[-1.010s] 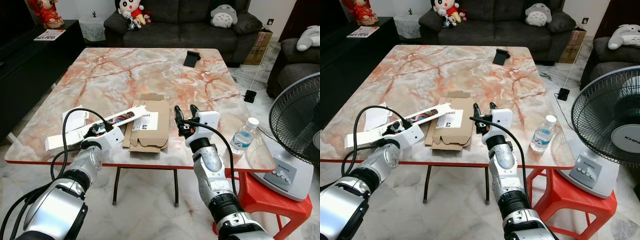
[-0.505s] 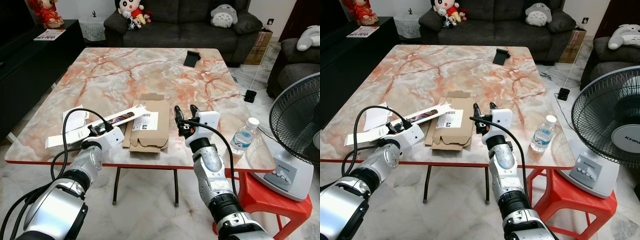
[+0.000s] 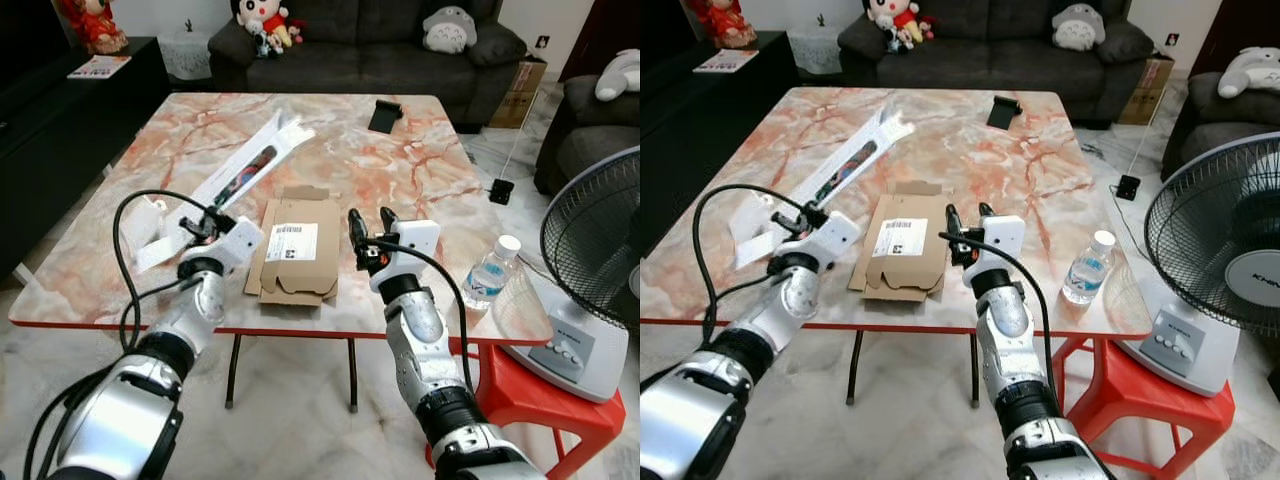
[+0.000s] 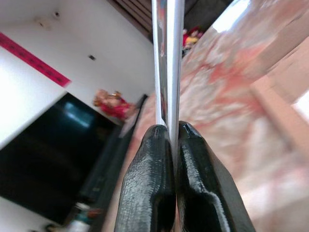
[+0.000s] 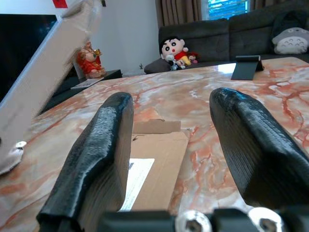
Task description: Picking trash to rubbish bin
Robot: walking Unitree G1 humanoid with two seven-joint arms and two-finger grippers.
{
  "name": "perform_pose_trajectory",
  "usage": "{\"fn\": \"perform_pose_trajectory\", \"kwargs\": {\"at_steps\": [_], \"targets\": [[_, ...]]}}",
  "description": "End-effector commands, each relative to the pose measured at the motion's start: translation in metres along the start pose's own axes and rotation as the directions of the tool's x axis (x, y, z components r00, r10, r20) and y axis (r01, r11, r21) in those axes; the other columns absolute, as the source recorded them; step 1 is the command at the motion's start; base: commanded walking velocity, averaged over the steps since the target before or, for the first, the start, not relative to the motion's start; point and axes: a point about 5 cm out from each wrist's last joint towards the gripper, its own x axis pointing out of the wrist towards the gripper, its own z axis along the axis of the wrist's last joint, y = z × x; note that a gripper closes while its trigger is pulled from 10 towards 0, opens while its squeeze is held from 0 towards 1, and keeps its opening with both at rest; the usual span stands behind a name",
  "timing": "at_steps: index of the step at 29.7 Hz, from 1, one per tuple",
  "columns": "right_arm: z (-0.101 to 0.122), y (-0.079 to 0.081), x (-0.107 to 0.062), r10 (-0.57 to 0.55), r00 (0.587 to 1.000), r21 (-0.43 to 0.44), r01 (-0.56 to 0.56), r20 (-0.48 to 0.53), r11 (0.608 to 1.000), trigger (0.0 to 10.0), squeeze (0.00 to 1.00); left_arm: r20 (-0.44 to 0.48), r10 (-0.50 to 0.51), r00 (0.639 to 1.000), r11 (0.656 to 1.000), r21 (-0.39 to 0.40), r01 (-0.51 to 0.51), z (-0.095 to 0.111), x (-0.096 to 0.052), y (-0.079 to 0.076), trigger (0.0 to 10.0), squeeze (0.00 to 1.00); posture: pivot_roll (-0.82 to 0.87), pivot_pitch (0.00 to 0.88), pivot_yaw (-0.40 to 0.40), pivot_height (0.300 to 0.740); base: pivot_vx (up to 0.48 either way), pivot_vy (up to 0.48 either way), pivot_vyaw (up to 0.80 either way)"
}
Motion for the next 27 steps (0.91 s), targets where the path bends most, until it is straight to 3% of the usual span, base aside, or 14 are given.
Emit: {"fn": "perform_pose_trajectory", "kwargs": {"at_steps": [1, 3, 5, 8, 12, 19, 27], "targets": [[0.006, 0.001, 0.003, 0.004, 1.000, 0.005, -0.004, 0.020, 1.000, 10.0, 0.00, 0.040, 0.048, 0.998, 0.995, -0.095, -0.044, 0.011, 0.002, 0.006, 10.0, 0.00, -0.04, 0.000, -0.002, 0.740, 0.000, 0.000, 0.00], [0.006, 0.002, 0.003, 0.007, 1.000, 0.005, -0.007, 0.022, 1.000, 10.0, 0.00, 0.061, 0.074, 0.995, 0.986, -0.155, -0.063, 0.017, 0.002, 0.007, 10.0, 0.00, -0.04, 0.000, -0.002, 0.740, 0.000, 0.000, 0.00], [0.006, 0.002, 0.003, 0.007, 1.000, 0.005, -0.007, 0.022, 1.000, 10.0, 0.00, 0.063, 0.075, 0.995, 0.985, -0.159, -0.065, 0.018, 0.002, 0.007, 10.0, 0.00, -0.04, 0.000, -0.002, 0.740, 0.000, 0.000, 0.00], [0.016, 0.006, 0.007, 0.017, 0.997, 0.014, -0.018, 0.080, 1.000, 10.0, 0.00, 0.125, 0.132, 0.983, 0.933, -0.350, -0.081, 0.031, -0.002, 0.010, 10.0, 0.00, -0.04, 0.000, 0.007, 0.740, 0.000, 0.000, 0.00], [0.029, 0.008, 0.011, 0.028, 0.989, 0.008, -0.029, 0.148, 1.000, 10.0, 0.00, 0.159, 0.181, 0.970, 0.892, -0.442, -0.094, 0.035, -0.003, 0.018, 10.0, 0.00, -0.04, 0.000, 0.007, 0.740, 0.000, 0.000, 0.00], [0.042, 0.005, 0.015, 0.035, 0.981, -0.017, -0.033, 0.192, 0.999, 10.0, 0.00, 0.191, 0.207, 0.960, 0.876, -0.474, -0.094, 0.037, -0.001, 0.034, 10.0, 0.00, -0.03, 0.000, 0.005, 0.740, 0.000, 0.000, 0.00], [0.043, -0.001, 0.016, 0.023, 0.981, -0.028, -0.018, 0.195, 0.999, 10.0, 0.00, 0.227, 0.219, 0.949, 0.868, -0.490, -0.083, 0.040, -0.005, 0.033, 10.0, 0.00, -0.04, 0.000, 0.008, 0.740, 0.000, 0.000, 0.00]]}}
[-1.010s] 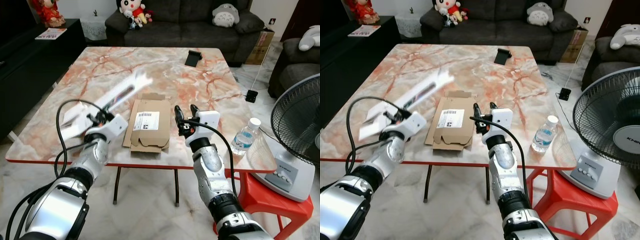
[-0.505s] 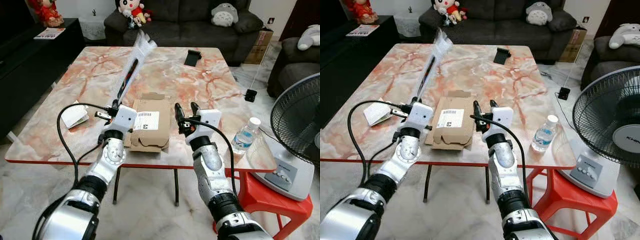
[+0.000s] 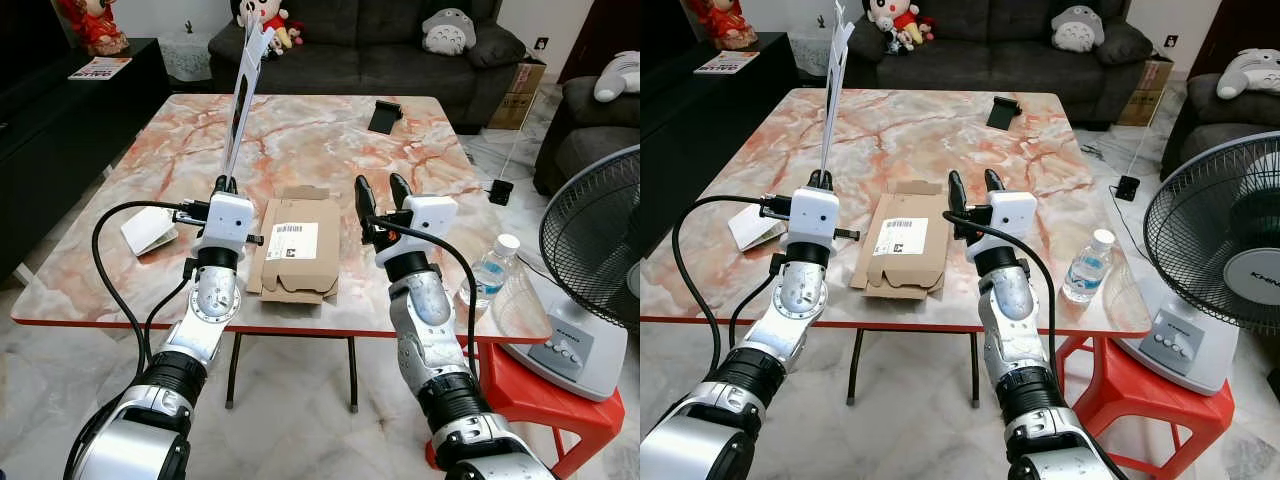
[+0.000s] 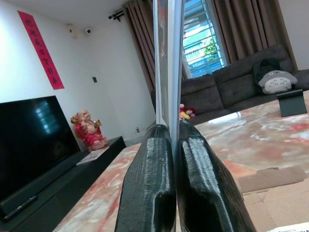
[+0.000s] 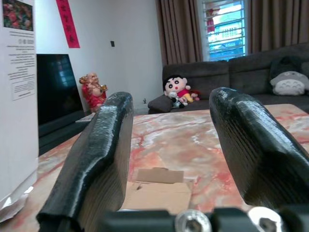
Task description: Picking trash to rubbish bin
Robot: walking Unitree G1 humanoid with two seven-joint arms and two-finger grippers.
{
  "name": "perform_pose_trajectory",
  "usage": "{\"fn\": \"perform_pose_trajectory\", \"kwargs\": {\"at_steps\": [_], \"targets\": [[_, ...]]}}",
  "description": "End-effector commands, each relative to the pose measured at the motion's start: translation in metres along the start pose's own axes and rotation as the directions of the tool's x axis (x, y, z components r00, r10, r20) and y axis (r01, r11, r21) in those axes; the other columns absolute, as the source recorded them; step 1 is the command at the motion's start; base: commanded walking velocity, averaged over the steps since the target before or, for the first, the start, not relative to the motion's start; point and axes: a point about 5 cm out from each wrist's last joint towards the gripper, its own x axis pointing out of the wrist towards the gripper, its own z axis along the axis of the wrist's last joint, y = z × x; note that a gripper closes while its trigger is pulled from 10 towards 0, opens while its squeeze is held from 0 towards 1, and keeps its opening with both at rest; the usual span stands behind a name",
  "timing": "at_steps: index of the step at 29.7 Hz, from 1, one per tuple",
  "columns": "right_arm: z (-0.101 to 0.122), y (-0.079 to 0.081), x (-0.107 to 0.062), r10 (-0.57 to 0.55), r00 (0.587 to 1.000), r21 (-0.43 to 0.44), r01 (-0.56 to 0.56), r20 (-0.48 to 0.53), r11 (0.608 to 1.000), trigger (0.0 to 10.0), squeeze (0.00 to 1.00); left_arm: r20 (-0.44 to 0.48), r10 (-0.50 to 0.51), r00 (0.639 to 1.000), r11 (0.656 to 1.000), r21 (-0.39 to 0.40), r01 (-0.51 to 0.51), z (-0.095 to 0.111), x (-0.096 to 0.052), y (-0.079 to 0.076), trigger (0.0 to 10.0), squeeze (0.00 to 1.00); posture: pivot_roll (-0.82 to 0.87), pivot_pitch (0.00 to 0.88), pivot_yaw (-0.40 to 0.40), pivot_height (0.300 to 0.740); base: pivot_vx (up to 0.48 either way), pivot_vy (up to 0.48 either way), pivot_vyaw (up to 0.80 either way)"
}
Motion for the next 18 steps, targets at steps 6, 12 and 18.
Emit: {"fn": "perform_pose_trajectory", "kwargs": {"at_steps": [6, 12, 18], "targets": [[0.0044, 0.0005, 0.0013, 0.000, 1.000, -0.001, 0.000, 0.024, 1.000, 10.0, 0.00, 0.041, 0.006, 0.999, 0.999, -0.043, -0.004, 0.0076, 0.0012, -0.0012, 10.0, 0.00, -0.04, 0.000, 0.007, 0.740, 0.000, 0.000, 0.00], [0.0040, 0.0003, 0.0008, -0.002, 1.000, -0.002, 0.002, 0.022, 1.000, 10.0, 0.00, 0.035, -0.020, 0.999, 0.999, -0.043, 0.021, 0.0073, 0.0000, -0.0037, 10.0, 0.00, -0.04, 0.000, 0.009, 0.740, -0.140, 0.000, 0.00], [0.0029, 0.0007, 0.0001, -0.002, 1.000, 0.000, 0.002, 0.017, 1.000, 10.0, 0.00, 0.034, -0.020, 0.999, 0.999, -0.047, 0.021, 0.0069, -0.0005, -0.0037, 10.0, 0.00, -0.04, 0.000, 0.009, 0.740, -0.286, 0.000, 0.00]]}}
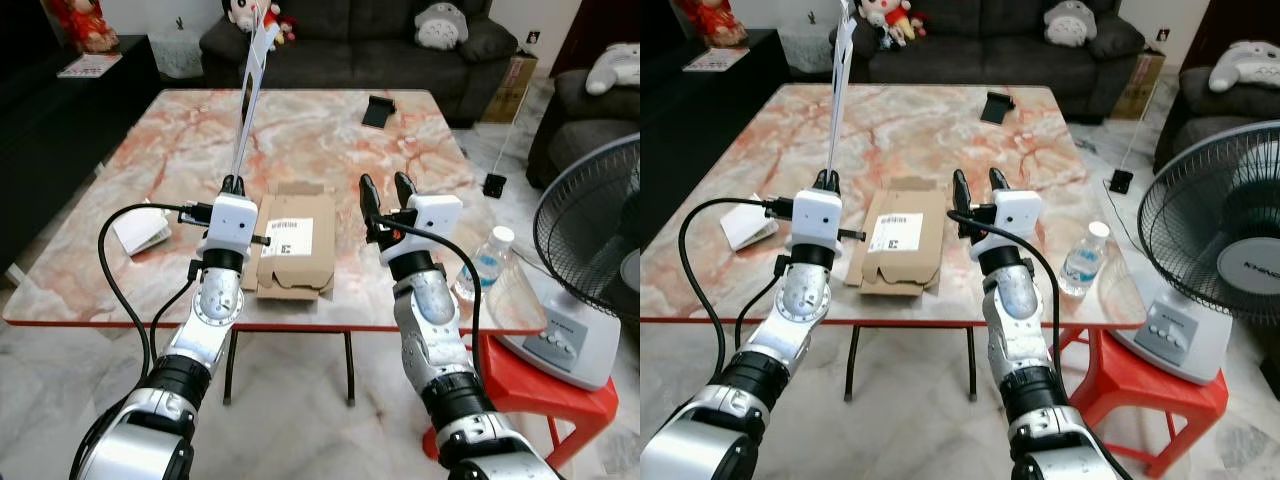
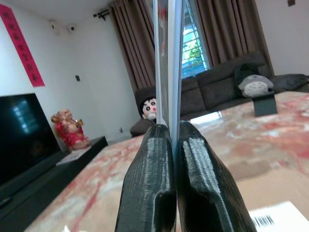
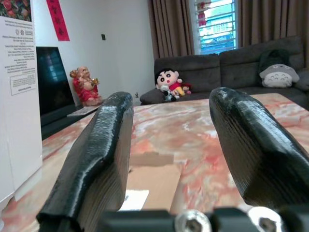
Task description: Picking trash to rubbish bin
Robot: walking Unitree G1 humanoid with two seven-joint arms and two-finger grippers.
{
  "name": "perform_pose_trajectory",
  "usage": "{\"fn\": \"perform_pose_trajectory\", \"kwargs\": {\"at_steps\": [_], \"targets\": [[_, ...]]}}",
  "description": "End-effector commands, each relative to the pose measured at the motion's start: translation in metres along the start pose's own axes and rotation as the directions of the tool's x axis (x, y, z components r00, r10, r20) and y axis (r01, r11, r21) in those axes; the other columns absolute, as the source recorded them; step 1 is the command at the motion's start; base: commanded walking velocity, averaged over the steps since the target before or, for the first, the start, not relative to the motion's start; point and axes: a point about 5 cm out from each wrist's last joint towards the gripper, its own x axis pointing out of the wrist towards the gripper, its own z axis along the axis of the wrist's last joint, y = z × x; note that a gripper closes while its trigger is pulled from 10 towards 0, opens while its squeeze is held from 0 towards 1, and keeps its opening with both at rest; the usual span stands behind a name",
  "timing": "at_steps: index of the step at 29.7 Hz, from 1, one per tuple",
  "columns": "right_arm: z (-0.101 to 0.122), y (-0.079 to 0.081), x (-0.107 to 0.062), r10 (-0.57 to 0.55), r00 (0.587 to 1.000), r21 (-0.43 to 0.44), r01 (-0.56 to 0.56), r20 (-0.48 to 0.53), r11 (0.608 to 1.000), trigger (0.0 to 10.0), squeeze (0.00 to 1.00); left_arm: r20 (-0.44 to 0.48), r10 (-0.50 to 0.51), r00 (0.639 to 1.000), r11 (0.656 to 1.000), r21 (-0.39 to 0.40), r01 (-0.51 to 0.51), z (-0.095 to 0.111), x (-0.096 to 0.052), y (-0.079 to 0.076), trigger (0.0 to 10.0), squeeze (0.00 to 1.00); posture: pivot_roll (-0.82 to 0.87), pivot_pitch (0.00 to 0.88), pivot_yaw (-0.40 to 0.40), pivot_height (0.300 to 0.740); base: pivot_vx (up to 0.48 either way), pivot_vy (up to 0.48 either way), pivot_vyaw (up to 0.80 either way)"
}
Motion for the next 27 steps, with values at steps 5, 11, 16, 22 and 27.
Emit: {"fn": "perform_pose_trajectory", "kwargs": {"at_steps": [5, 11, 16, 22, 27], "targets": [[0.0010, 0.0024, -0.0013, 0.001, 1.000, 0.006, -0.001, 0.010, 1.000, 10.0, 0.00, 0.009, 0.013, 1.000, 1.000, 0.002, -0.014, 0.0002, -0.0013, 0.0050, 10.0, 0.00, -0.04, 0.000, 0.006, 0.740, -0.324, 0.000, 0.00], [0.0005, 0.0019, -0.0023, -0.003, 1.000, 0.006, 0.003, 0.008, 1.000, 10.0, 0.00, 0.007, 0.016, 1.000, 1.000, 0.006, -0.016, 0.0002, -0.0018, 0.0064, 10.0, 0.00, -0.04, 0.000, 0.008, 0.740, -0.328, 0.000, 0.00], [0.0004, 0.0009, -0.0028, -0.008, 1.000, 0.005, 0.008, 0.007, 1.000, 10.0, 0.00, 0.007, 0.016, 1.000, 1.000, 0.008, -0.016, 0.0003, -0.0018, 0.0069, 10.0, 0.00, -0.04, 0.000, 0.008, 0.740, -0.323, 0.000, 0.00], [-0.0002, -0.0002, -0.0036, -0.012, 1.000, 0.004, 0.012, 0.004, 1.000, 10.0, 0.00, 0.007, 0.016, 1.000, 1.000, 0.010, -0.016, 0.0003, -0.0019, 0.0069, 10.0, 0.00, -0.04, 0.000, 0.008, 0.740, -0.325, 0.000, 0.00], [-0.0037, -0.0054, -0.0074, -0.027, 1.000, -0.003, 0.027, -0.015, 1.000, 10.0, 0.00, -0.001, 0.023, 1.000, 1.000, 0.021, -0.023, -0.0017, -0.0018, 0.0112, 10.0, 0.00, -0.04, 0.000, 0.005, 0.740, -0.308, 0.000, 0.00]]}}
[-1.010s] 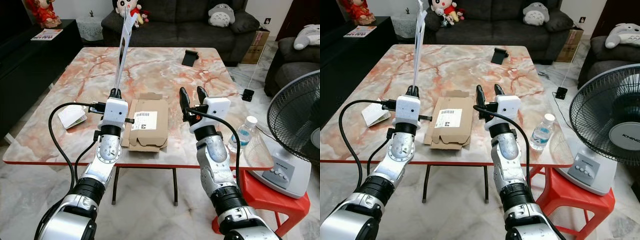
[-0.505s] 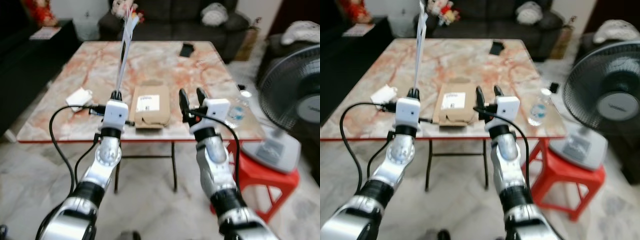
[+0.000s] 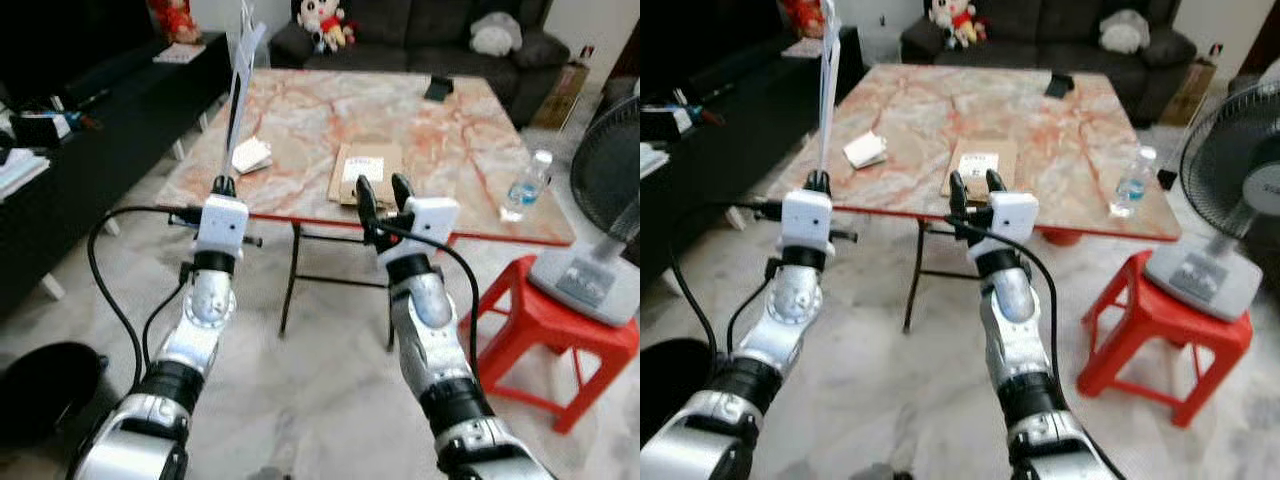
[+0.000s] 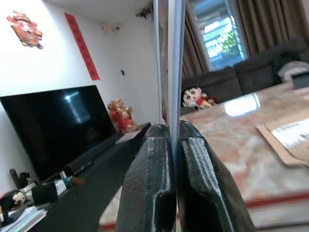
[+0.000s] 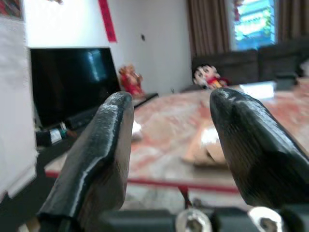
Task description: Picking trash to rubbish bin
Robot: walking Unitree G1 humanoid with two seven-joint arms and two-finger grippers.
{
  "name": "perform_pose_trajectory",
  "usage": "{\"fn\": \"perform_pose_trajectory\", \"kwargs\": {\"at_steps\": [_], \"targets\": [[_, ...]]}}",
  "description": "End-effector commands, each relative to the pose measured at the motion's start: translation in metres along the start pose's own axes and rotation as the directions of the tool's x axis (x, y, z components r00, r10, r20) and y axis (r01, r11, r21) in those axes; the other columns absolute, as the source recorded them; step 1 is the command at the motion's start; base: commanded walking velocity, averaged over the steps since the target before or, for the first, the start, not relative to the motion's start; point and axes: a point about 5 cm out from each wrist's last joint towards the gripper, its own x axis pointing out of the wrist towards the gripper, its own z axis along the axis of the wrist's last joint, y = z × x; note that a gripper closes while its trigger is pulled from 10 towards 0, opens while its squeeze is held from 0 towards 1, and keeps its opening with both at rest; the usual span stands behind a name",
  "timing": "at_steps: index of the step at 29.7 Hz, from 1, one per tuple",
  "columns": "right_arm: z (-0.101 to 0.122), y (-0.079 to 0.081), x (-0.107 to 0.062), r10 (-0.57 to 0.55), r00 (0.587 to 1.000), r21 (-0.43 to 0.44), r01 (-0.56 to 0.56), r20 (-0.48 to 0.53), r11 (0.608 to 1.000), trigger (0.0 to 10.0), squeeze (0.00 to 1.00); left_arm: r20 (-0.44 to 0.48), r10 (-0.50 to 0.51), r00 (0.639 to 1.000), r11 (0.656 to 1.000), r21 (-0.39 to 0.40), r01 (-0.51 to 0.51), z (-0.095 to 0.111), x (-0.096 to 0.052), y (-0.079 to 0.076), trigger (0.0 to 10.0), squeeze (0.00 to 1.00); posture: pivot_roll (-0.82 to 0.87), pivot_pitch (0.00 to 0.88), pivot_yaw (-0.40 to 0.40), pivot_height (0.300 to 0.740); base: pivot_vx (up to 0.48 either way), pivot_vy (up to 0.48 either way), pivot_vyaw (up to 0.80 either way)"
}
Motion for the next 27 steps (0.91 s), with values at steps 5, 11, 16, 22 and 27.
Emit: {"fn": "perform_pose_trajectory", "kwargs": {"at_steps": [5, 11, 16, 22, 27], "targets": [[-0.009, -0.011, -0.005, -0.040, 0.998, 0.010, 0.040, -0.049, 0.999, 10.0, 0.00, -0.062, 0.010, 0.998, 1.000, 0.029, -0.009, -0.010, 0.000, 0.008, 10.0, 0.00, -0.04, 0.000, 0.002, 0.740, -0.116, 0.000, 0.00], [-0.048, -0.033, -0.033, -0.097, 0.962, 0.004, 0.101, -0.257, 0.995, 10.0, 0.00, -0.329, -0.061, 0.942, 0.998, -0.026, 0.056, -0.053, -0.021, 0.010, 10.0, 0.00, -0.04, 0.000, -0.002, 0.740, 0.000, 0.000, 0.00], [-0.102, -0.055, -0.098, -0.173, 0.800, -0.010, 0.205, -0.575, 0.979, 10.0, 0.00, -0.664, -0.129, 0.737, 0.986, -0.168, 0.022, -0.107, -0.081, 0.018, 10.0, 0.00, -0.05, 0.001, -0.005, 0.740, 0.000, 0.000, 0.00], [-0.136, -0.062, -0.172, -0.217, 0.560, -0.084, 0.254, -0.800, 0.964, 10.0, 0.00, -0.824, -0.155, 0.546, 0.985, -0.171, 0.023, -0.135, -0.139, 0.022, 10.0, 0.00, -0.05, 0.010, -0.007, 0.740, 0.000, 0.000, 0.00], [-0.150, -0.062, -0.240, -0.247, 0.334, -0.146, 0.299, -0.910, 0.943, 10.0, 0.00, -0.936, -0.152, 0.318, 0.988, -0.153, 0.022, -0.151, -0.208, 0.030, 10.0, 0.00, -0.04, 0.014, -0.009, 0.740, 0.000, 0.000, 0.00]]}}
